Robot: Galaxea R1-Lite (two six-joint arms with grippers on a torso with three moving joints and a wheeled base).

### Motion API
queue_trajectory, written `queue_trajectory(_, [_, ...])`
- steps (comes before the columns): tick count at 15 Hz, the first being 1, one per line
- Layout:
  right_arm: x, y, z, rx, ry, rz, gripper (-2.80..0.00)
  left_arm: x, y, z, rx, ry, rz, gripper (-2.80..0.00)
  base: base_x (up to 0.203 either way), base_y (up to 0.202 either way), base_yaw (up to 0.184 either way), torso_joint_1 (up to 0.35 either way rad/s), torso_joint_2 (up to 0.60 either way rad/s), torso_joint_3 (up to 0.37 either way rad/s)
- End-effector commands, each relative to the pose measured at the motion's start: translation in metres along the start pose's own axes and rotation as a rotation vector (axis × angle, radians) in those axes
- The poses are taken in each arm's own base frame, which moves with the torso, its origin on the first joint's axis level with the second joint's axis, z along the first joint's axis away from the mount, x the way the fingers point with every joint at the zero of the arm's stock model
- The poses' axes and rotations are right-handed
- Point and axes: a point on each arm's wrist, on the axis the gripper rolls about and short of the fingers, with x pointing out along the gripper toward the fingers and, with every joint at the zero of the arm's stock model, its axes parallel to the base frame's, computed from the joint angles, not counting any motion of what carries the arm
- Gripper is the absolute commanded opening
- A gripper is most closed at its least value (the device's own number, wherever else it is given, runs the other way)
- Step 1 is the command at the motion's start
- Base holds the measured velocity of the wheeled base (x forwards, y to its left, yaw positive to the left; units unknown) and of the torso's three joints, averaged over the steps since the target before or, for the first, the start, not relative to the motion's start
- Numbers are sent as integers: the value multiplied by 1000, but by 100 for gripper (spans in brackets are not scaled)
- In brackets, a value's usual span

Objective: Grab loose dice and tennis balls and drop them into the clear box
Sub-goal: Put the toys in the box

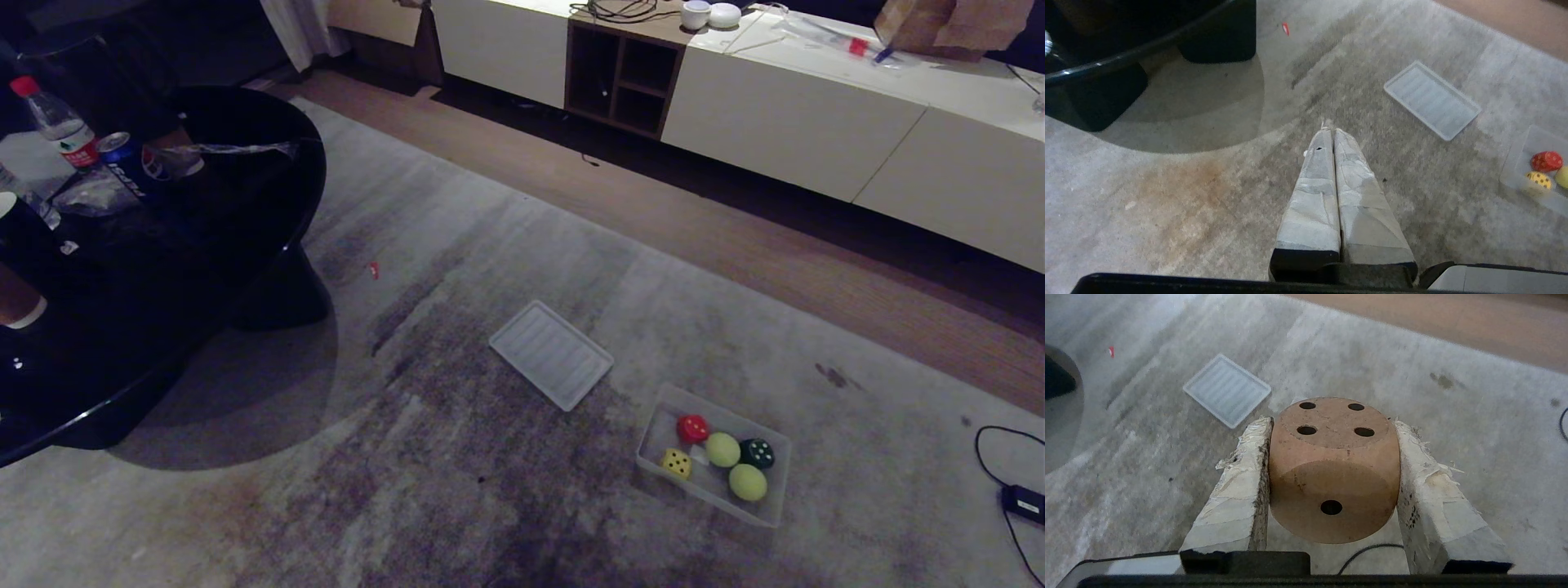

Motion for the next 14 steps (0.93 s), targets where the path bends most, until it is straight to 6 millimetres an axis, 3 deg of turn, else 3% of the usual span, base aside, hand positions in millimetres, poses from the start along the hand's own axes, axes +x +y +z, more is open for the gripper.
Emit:
queue_trajectory(1, [1,0,-3,0,11,-2,-280,0,0,0,-1,3,1,-280,0,0,0,4,5,-204])
queue_trajectory(14, [1,0,-3,-24,13,-2,-280,0,0,0,2,3,0,-280,0,0,0,2,4,-199])
